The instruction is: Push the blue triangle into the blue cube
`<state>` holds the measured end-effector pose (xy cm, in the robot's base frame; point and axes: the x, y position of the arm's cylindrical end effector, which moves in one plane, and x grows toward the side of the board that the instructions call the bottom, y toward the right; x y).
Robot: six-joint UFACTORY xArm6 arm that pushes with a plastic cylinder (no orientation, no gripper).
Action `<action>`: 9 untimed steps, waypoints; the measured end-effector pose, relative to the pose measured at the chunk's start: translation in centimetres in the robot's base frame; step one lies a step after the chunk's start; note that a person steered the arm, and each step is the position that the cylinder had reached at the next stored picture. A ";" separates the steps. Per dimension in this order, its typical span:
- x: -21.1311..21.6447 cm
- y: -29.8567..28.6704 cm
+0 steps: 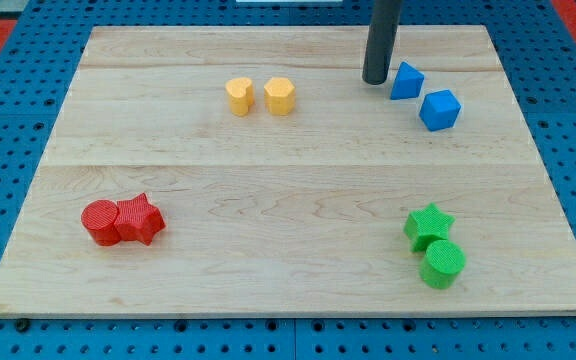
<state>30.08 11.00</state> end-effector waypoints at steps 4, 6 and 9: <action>-4.0 1.6; 0.7 3.1; 1.1 4.9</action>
